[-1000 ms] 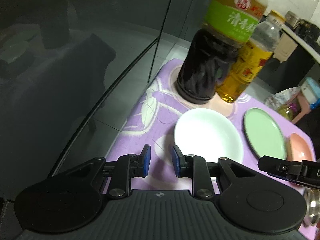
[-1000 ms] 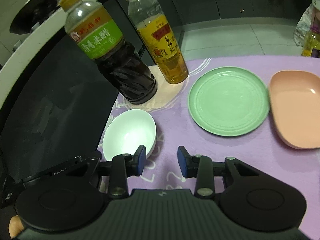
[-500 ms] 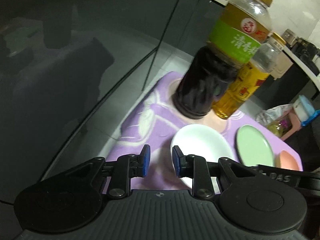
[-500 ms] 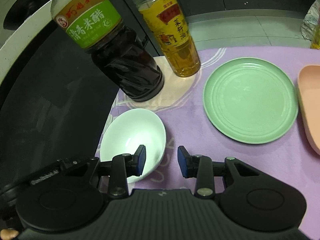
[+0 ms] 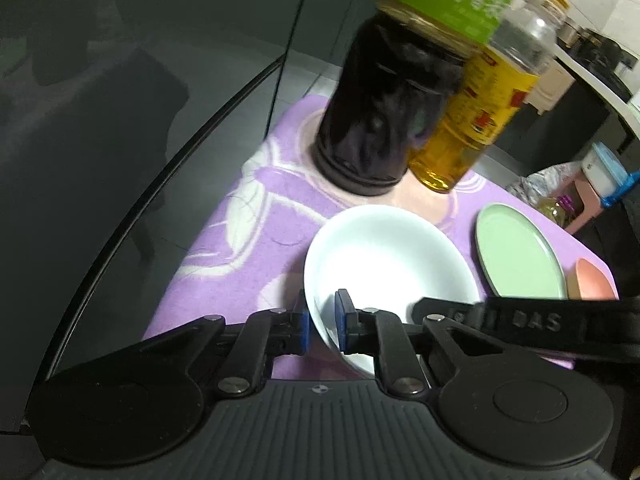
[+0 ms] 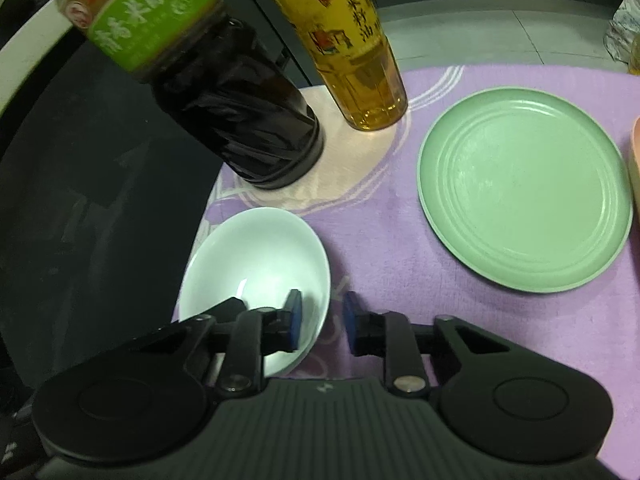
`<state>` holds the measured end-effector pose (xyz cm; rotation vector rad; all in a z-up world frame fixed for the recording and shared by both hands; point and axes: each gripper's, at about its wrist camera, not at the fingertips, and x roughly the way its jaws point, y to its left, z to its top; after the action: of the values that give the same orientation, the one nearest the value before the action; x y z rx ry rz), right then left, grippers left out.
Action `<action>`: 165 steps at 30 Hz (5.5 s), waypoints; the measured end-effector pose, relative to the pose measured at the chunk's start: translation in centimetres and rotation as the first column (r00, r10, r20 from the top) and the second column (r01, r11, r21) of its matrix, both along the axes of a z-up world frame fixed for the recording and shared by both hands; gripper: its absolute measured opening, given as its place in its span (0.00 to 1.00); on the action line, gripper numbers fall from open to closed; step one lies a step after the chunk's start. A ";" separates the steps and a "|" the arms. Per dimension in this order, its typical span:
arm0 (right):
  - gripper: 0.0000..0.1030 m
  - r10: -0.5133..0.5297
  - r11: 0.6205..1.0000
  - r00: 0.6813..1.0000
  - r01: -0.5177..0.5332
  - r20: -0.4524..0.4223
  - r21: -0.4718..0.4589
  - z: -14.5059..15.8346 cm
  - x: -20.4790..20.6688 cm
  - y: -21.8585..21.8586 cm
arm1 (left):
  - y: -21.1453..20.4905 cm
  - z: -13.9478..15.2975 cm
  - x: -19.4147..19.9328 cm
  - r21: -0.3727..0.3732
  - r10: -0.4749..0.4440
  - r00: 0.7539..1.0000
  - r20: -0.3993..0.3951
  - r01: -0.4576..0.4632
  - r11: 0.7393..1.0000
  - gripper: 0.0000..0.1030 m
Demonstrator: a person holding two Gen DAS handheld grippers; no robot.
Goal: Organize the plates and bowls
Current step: 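Lift the small white bowl with the right gripper toward the black bowl, then lower the small white bowl into the large white bowl inside the black bowl, then open the right gripper and withdraw from the nested bowls, then move the right gripper toward the pale green plate rim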
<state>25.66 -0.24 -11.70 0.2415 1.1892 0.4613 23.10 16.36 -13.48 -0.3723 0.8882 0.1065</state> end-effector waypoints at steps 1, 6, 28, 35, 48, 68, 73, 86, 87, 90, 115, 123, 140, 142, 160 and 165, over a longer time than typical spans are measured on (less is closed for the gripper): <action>0.11 0.005 1.000 1.000 -0.005 0.003 -0.002 0.0 0.1 0.1 | -0.3 0.1 -0.1 0.017 -0.008 1.000 0.007 0.008 1.000 0.11; 0.11 0.035 0.999 0.999 -0.035 0.007 -0.042 0.5 -0.1 0.5 | -1.5 0.6 -0.8 0.076 -0.036 0.999 0.021 0.034 0.996 0.12; 0.13 0.043 0.999 0.984 -0.045 0.171 0.007 9.6 -11.8 -5.7 | -7.1 9.1 -12.3 0.144 -0.150 0.971 0.183 0.125 0.982 0.12; 0.14 0.041 0.999 0.981 -0.044 0.188 0.013 10.1 -15.7 -6.8 | -8.0 9.5 -16.2 0.128 -0.171 0.967 0.188 0.149 0.981 0.12; 0.16 0.013 0.999 0.992 -0.020 0.129 0.047 8.5 -21.0 -9.3 | -10.6 8.0 -20.5 0.150 -0.231 0.964 0.132 0.211 0.966 0.12; 0.17 0.022 1.000 0.992 -0.019 0.127 -0.018 7.4 -25.3 -10.7 | -12.5 6.0 -23.5 0.177 -0.316 0.948 0.040 0.305 0.936 0.15; 0.17 0.025 0.999 0.990 -0.020 0.136 -0.036 7.6 -25.5 -10.7 | -13.0 5.7 -23.8 0.187 -0.332 0.943 0.028 0.321 0.928 0.16; 0.17 0.026 0.998 0.993 -0.020 0.112 -0.057 6.6 -25.2 -10.8 | -12.8 4.6 -23.6 0.176 -0.339 0.941 -0.012 0.336 0.925 0.16; 0.17 0.025 0.998 0.993 -0.019 0.113 -0.054 6.6 -25.2 -10.8 | -12.8 4.6 -23.6 0.173 -0.340 0.940 -0.011 0.336 0.926 0.16; 0.17 0.024 0.999 0.993 -0.018 0.112 -0.048 6.5 -25.3 -11.0 | -12.6 4.6 -23.6 0.166 -0.340 0.940 -0.009 0.337 0.927 0.16; 0.20 0.035 0.998 0.992 -0.029 0.120 -0.051 7.4 -25.1 -11.2 | -11.9 3.4 -23.2 0.169 -0.316 0.947 -0.050 0.320 0.932 0.17; 0.32 -0.001 0.998 0.986 0.012 0.166 -0.064 8.2 -25.1 -12.1 | -11.8 3.3 -23.1 0.172 -0.312 0.949 -0.051 0.316 0.933 0.17; 0.32 -0.015 0.999 0.986 0.022 0.169 -0.037 8.5 -24.0 -12.8 | -11.1 6.7 -22.9 0.199 -0.305 0.950 0.062 0.288 0.937 0.17; 0.32 -0.021 0.999 0.984 0.028 0.176 -0.039 8.7 -23.6 -13.1 | -10.8 7.0 -22.3 0.203 -0.291 0.954 0.075 0.272 0.941 0.18; 0.32 -0.043 0.999 0.986 0.042 0.164 0.006 7.8 -18.3 -14.9 | -11.0 7.4 -15.0 0.233 -0.286 0.956 0.061 0.265 0.936 0.18; 0.32 -0.036 0.999 0.987 0.035 0.158 0.011 7.3 -16.2 -14.6 | -11.2 6.8 -12.8 0.232 -0.284 0.958 0.037 0.268 0.935 0.18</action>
<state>9.45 -14.85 -4.37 0.2287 1.0264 0.4458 10.33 5.15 -6.71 -0.0363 0.8410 -0.0656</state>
